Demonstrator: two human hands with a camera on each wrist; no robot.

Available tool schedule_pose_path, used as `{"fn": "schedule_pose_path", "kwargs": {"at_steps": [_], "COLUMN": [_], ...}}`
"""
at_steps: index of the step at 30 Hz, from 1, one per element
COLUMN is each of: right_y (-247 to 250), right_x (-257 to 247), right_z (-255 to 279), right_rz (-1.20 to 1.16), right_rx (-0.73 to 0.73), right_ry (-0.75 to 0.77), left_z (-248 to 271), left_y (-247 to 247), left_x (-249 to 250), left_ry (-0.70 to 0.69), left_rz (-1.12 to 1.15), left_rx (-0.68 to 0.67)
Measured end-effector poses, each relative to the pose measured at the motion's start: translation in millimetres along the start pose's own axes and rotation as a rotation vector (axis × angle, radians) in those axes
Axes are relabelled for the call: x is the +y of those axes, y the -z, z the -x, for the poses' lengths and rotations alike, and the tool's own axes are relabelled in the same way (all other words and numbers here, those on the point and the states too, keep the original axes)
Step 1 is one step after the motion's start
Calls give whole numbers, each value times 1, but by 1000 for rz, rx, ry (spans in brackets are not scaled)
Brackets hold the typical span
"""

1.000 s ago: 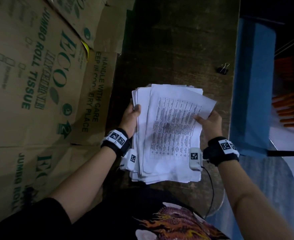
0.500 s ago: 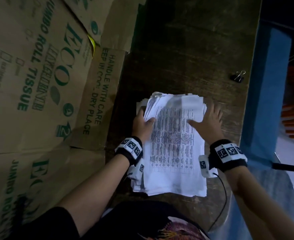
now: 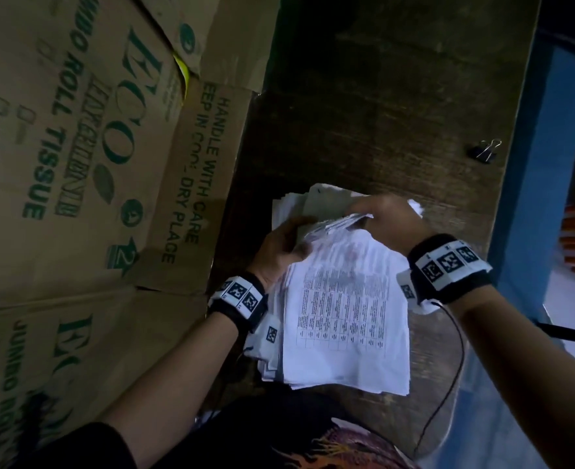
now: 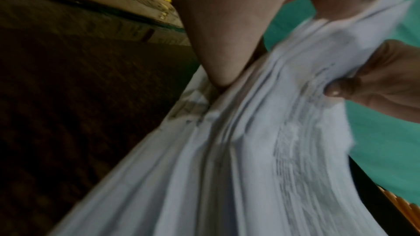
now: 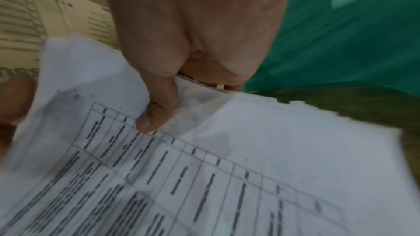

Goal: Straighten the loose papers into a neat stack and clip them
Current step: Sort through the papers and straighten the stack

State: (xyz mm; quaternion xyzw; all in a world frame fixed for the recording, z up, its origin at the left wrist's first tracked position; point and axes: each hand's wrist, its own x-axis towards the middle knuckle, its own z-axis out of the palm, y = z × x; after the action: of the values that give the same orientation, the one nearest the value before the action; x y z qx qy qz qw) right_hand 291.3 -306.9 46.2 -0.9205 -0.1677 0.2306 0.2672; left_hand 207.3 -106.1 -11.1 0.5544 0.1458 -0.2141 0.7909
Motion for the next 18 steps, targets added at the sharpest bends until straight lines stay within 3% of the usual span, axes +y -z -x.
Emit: {"fn": "schedule_pose_path", "kwargs": {"at_steps": [3,7,12,18], "right_y": [13,20,4,-5], "right_x": [-2,-2,-5,1], "right_z": [6,-12,-32,-31], "right_rz": [86,72,208,313], "right_rx": [-126,-180,-181,-107], "right_ry": [-61,-100,-132,-93], "left_z": [-2,-6,-8,-8], "left_y": [2,0,-11,-23], "left_x": [-4,-3,-11,-20], "left_ry": [56,70,13,-38], "left_rz": [120,-37,-248,-303], "left_rx": [-2,21,144,282]}}
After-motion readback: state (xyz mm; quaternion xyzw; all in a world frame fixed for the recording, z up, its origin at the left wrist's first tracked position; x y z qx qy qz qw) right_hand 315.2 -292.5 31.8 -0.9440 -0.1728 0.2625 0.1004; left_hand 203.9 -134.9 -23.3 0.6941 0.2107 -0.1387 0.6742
